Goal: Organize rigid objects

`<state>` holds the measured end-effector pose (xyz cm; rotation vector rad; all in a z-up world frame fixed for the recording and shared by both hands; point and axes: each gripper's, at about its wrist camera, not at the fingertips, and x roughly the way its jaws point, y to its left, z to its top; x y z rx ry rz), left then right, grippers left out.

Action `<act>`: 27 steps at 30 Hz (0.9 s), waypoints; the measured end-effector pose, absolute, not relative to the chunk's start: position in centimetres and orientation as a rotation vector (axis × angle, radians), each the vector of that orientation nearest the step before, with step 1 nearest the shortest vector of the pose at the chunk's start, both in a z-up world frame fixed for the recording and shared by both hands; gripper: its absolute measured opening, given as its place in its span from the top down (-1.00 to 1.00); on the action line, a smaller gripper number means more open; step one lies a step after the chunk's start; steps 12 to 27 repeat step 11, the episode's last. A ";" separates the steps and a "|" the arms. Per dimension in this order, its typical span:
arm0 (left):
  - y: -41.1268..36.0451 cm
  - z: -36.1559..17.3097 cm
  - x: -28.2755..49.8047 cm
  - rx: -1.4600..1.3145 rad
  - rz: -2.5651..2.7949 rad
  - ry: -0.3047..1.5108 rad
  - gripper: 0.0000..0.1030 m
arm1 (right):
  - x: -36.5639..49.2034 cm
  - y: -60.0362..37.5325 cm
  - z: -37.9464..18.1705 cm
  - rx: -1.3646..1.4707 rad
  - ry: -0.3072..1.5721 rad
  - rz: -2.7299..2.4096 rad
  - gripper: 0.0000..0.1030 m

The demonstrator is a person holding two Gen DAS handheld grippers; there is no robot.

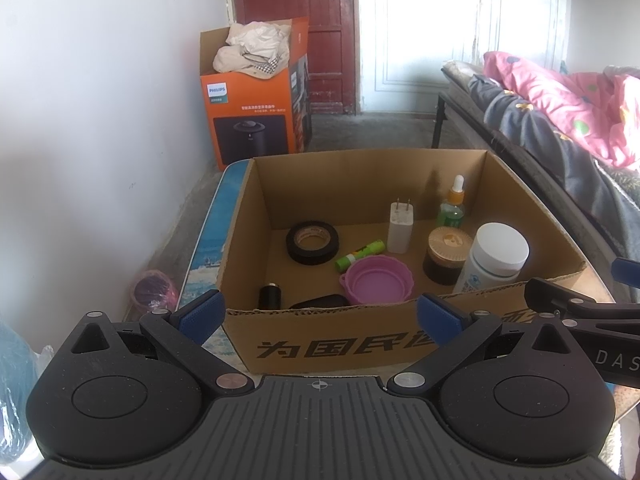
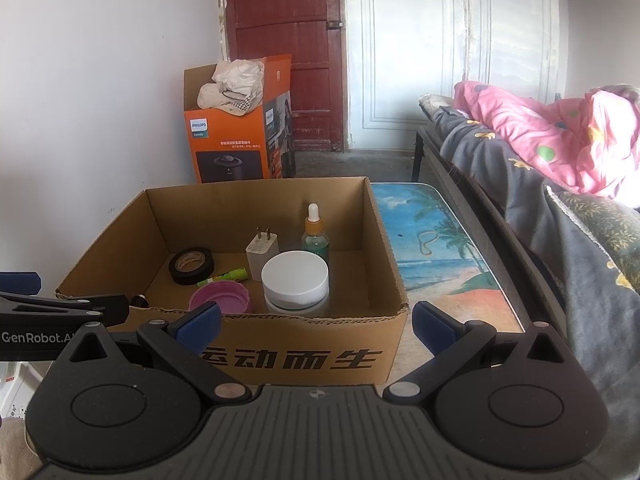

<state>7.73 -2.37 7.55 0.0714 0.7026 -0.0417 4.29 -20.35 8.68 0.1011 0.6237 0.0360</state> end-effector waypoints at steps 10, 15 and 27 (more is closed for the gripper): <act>-2.3 7.6 7.7 0.070 -0.041 0.705 -0.99 | 4.2 -19.8 8.9 0.092 0.623 0.035 -1.00; -2.3 7.6 7.7 0.070 -0.042 0.704 -0.99 | 4.3 -19.8 8.9 0.093 0.623 0.036 -1.00; -2.3 7.6 7.7 0.070 -0.042 0.704 -0.99 | 4.3 -19.8 8.9 0.093 0.623 0.036 -1.00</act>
